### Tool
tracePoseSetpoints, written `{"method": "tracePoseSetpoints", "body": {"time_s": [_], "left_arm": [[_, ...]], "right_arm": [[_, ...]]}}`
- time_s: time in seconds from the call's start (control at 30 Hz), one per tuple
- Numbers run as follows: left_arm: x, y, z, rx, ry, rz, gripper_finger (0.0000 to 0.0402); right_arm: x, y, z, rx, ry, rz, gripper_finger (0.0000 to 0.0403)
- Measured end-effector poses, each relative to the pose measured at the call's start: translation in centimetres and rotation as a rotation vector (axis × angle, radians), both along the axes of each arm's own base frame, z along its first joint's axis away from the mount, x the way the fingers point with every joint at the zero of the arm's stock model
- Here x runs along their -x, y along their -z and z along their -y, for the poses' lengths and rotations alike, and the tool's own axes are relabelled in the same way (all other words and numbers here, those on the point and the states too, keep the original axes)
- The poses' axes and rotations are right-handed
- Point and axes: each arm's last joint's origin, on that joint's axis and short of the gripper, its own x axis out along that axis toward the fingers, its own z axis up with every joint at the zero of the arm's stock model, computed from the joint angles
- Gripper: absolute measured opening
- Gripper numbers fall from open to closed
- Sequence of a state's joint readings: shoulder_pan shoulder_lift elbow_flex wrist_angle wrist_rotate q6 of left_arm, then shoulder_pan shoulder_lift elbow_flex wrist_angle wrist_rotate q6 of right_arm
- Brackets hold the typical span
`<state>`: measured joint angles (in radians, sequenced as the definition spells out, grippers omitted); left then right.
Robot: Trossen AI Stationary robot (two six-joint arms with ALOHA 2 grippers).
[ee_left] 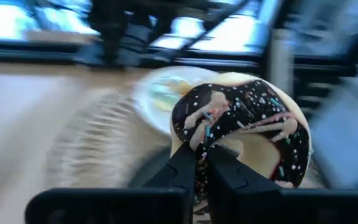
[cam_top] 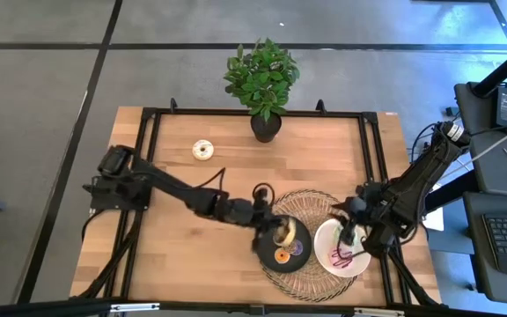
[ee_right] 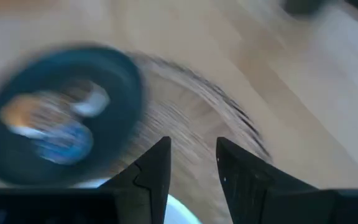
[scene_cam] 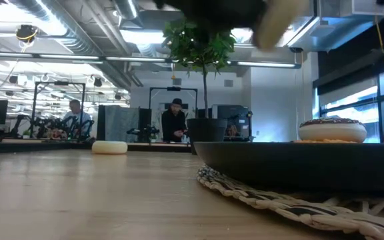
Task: Pick & Place donuts
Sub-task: Put the big black donut on the white plate
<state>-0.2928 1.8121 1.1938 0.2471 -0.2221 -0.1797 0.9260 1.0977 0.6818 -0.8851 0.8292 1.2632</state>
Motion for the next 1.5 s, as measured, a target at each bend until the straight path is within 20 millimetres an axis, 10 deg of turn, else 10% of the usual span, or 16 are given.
{"method": "tracePoseSetpoints", "body": {"time_s": [0.7,1.2,1.5], "left_arm": [[-2.3,1.5,-1.4,-0.162,-0.112,0.163,0.0012],[-2.2,1.7,-1.7,-0.194,-0.235,0.148,0.0014],[-2.2,1.6,-1.7,-0.191,-0.238,0.150,0.0014]], "right_arm": [[-4.8,-3.9,-2.3,0.231,-0.397,0.305,0.0130],[-5.7,-3.7,-1.7,-0.032,-0.205,0.363,0.0270],[-7.1,-2.9,-1.1,-0.098,-0.092,0.372,0.0281]]}}
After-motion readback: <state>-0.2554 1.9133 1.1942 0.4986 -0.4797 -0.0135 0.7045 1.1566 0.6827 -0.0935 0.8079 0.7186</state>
